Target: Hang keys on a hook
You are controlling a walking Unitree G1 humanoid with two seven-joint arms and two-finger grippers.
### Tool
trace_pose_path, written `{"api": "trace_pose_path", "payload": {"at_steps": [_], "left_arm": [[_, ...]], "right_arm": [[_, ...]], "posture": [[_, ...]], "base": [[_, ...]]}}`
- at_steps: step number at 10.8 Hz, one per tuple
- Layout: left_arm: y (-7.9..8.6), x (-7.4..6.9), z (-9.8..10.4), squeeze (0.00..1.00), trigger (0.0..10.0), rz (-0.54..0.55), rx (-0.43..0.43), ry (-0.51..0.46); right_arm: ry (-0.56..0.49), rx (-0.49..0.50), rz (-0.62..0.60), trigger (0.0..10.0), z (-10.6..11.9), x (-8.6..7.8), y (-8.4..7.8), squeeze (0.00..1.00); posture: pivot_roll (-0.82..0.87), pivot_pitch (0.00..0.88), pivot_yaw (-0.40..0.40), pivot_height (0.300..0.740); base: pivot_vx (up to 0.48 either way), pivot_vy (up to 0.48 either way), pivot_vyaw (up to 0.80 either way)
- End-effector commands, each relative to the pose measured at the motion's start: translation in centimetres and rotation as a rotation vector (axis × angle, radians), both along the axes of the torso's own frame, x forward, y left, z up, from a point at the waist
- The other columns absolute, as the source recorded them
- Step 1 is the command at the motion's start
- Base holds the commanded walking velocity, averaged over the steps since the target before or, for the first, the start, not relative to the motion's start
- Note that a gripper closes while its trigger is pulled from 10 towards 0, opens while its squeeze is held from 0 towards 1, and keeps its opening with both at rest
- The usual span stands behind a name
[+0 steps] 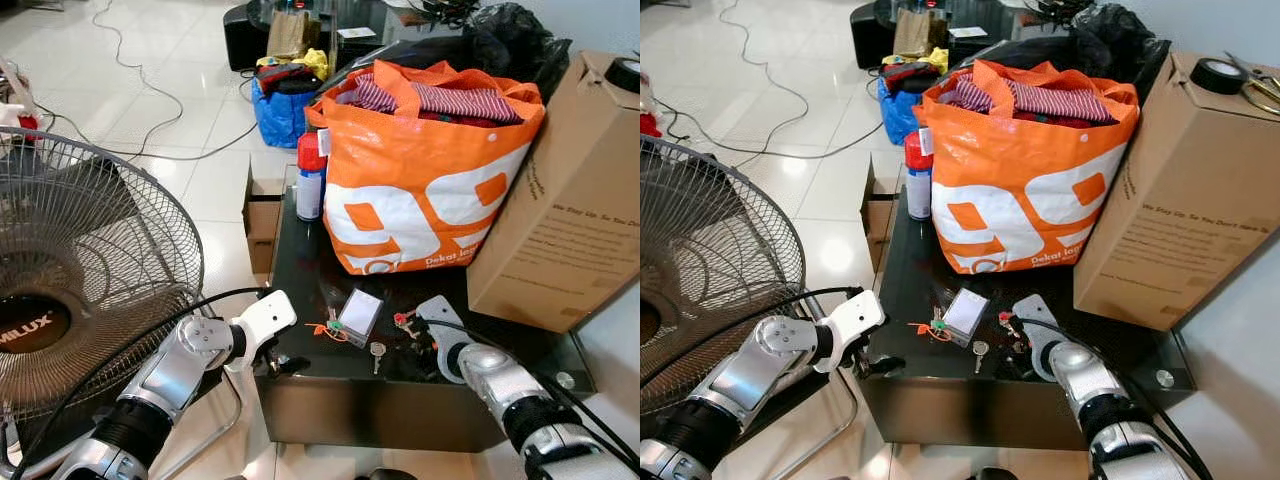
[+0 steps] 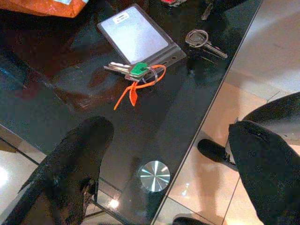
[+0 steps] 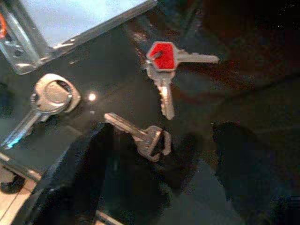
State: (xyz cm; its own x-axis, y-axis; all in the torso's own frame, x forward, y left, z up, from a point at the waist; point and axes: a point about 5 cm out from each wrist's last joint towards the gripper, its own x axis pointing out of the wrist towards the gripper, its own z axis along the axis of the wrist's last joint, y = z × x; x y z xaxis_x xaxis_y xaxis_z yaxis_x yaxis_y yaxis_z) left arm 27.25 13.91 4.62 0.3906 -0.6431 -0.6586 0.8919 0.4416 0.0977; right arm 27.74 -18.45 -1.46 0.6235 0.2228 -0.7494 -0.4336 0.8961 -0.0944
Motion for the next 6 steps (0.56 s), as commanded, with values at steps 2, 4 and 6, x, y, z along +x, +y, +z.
{"api": "trace_pose_path", "payload": {"at_steps": [2, 4, 6], "left_arm": [[-0.12, -0.08, 0.14, 0.0, 10.0, -0.013, 0.005, -0.003], [-0.18, -0.02, 0.15, 0.0, 10.0, -0.016, 0.006, -0.005], [-0.29, -0.03, 0.16, 0.0, 10.0, -0.017, 0.005, -0.009]], "right_arm": [[-0.008, -0.026, 0.009, 0.0, 0.07, 0.22, -0.34, 0.0], [-0.003, -0.029, 0.01, 0.0, 0.06, 0.19, -0.67, 0.0], [0.006, -0.028, 0.018, 0.0, -0.08, 0.06, -0.84, 0.0]], "posture": [[-0.14, 0.0, -0.055, 0.74], [-0.14, 0.0, -0.054, 0.74], [-0.15, 0.0, -0.055, 0.74]], "base": [[0.0, 0.0, 0.0], [0.0, 0.0, 0.0], [0.0, 0.0, 0.0]]}}
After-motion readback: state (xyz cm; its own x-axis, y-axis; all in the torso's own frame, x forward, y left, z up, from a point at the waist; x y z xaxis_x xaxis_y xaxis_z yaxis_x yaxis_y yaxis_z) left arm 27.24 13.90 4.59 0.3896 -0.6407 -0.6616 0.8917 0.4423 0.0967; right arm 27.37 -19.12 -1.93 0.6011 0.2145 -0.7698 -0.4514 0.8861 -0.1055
